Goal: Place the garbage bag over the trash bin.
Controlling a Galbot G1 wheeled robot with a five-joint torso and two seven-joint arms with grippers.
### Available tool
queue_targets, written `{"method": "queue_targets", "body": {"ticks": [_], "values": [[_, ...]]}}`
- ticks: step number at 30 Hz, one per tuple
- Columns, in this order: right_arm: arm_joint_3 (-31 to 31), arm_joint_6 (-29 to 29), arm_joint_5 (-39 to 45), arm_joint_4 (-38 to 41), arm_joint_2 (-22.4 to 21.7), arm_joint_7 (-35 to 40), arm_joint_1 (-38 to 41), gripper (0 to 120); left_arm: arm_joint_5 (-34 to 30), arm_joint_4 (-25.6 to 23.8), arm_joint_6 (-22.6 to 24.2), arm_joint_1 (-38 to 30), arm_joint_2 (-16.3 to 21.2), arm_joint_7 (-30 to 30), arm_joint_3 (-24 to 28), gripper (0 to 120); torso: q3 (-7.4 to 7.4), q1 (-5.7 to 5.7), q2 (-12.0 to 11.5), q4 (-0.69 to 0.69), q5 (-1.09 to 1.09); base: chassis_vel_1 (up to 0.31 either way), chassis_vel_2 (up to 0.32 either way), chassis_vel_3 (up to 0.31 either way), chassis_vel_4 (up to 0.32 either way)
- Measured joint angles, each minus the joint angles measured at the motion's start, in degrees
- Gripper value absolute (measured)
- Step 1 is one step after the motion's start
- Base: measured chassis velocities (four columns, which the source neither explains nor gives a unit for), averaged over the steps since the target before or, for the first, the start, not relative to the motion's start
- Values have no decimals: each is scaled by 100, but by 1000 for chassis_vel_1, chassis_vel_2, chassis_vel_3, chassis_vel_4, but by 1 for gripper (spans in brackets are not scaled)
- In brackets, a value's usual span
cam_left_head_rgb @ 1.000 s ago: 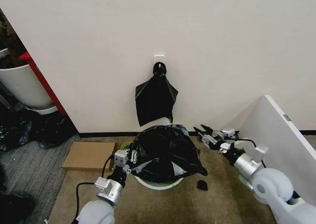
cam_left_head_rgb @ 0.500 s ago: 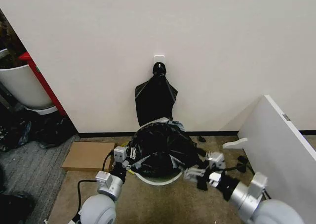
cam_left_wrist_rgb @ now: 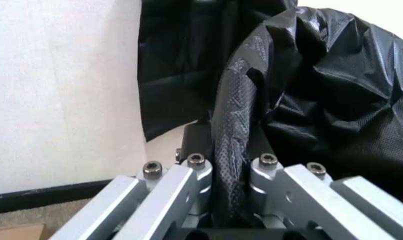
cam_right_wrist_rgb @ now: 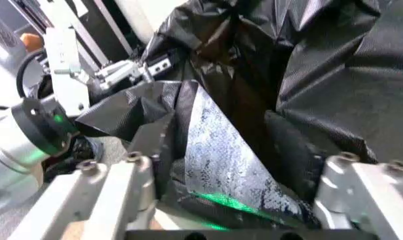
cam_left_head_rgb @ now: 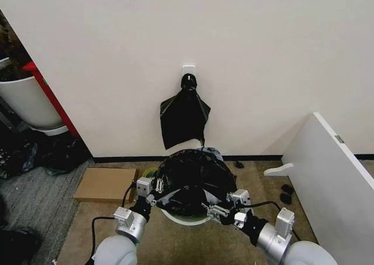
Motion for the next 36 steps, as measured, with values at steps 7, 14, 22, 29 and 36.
{"method": "queue_targets", "body": {"ticks": [7,14,22,29,36], "values": [[27,139,-308,14,-69,-18,-60,24,-105,19,41,-39,-38,-74,6,3,0,0,0,0,0,0,0,0,0],[18,704,-814,-95,-120,-367,-155,0,-903,-159,445,-60,-19,-321,-70,3,0,0,-1,0,0,0,0,0,0],[187,2164,-1980,-699,-267,-1770,-205,0,-1627,-173,859,-291,48,-583,-129,3,0,0,-1,0,1,0,0,0,0],[376,2981,-2543,-1361,-276,-2714,-157,0,-2274,-357,1228,-315,134,-752,-154,3,0,0,-1,-1,0,0,0,0,0],[397,3649,-3048,-1700,-176,-3180,-20,0,-2752,-485,1421,-376,246,-943,-188,3,0,0,-1,1,1,0,0,0,0]]}}
